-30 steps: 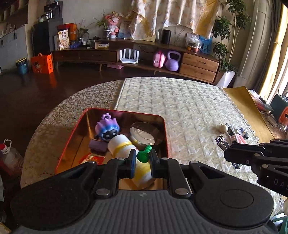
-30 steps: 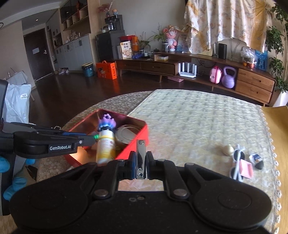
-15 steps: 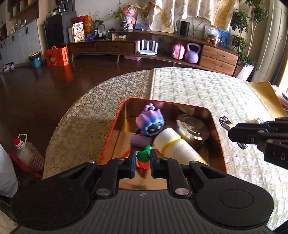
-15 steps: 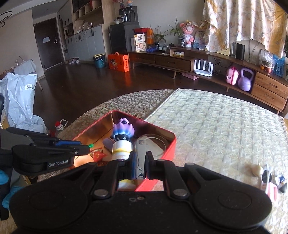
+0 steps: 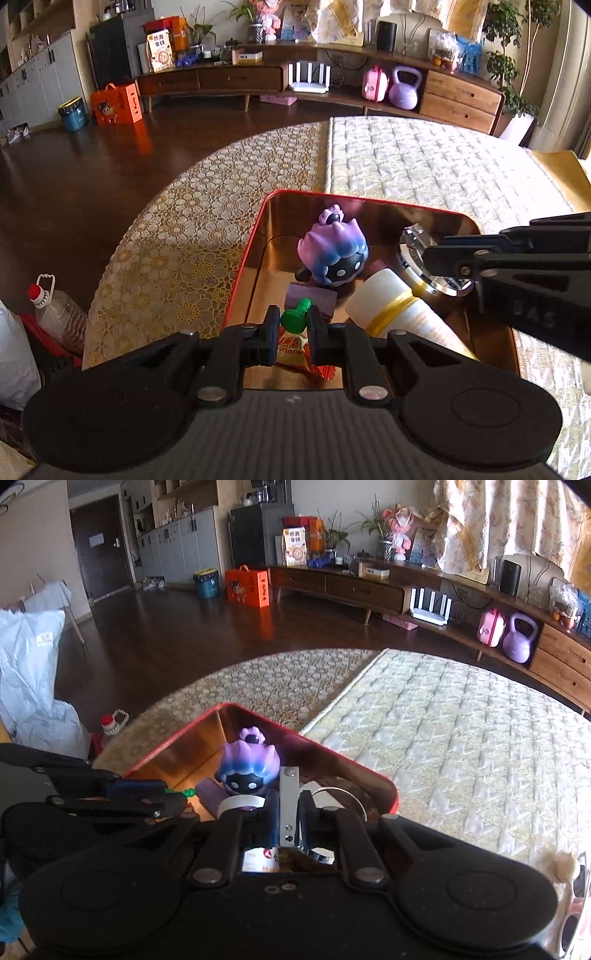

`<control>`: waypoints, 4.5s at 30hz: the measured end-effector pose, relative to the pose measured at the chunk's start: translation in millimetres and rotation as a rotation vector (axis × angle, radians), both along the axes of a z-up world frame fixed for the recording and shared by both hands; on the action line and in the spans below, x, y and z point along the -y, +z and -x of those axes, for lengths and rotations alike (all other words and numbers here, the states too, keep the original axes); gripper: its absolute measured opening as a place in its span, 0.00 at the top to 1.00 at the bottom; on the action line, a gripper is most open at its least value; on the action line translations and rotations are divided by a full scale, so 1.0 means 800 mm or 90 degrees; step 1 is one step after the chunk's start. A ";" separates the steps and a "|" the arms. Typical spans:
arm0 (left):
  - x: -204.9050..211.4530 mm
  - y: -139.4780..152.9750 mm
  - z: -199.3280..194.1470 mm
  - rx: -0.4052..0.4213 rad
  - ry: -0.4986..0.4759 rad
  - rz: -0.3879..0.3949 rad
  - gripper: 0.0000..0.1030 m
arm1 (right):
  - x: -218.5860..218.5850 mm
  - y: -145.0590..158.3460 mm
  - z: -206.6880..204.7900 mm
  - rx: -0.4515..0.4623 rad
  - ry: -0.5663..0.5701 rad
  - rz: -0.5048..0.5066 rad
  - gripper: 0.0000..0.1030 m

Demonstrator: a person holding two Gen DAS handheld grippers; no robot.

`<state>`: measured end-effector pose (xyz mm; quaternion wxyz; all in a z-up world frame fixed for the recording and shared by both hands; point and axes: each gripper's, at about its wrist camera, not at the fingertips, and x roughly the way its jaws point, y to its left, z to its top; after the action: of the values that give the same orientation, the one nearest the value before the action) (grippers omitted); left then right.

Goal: Organize rigid objects
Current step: 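Open the left tool to drop the green item while the right tool releases the clipper into the box, then move both tools back from the box to the item pile, then reach the left tool toward the beige egg-shaped item while the right tool approaches the black case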

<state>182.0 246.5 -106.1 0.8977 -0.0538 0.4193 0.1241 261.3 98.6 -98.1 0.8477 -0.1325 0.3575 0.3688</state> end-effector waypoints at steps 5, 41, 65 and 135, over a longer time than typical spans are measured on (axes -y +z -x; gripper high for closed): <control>-0.002 -0.011 -0.005 -0.016 -0.003 0.004 0.85 | -0.005 -0.011 -0.006 -0.014 -0.001 0.002 0.89; 0.038 0.025 0.035 -0.014 0.001 -0.027 0.85 | 0.080 0.040 0.055 -0.045 0.009 -0.074 0.66; 0.139 0.073 0.085 0.051 -0.053 0.006 0.64 | 0.206 0.070 0.131 0.008 -0.016 -0.134 0.14; 0.360 -0.067 -0.236 0.025 -0.195 -0.029 0.00 | 0.385 -0.078 -0.157 0.027 -0.235 0.020 0.26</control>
<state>370.8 -41.7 -159.6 0.9153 0.0289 0.4016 -0.0056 386.6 -209.2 -160.8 0.9062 -0.0854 0.3636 0.1982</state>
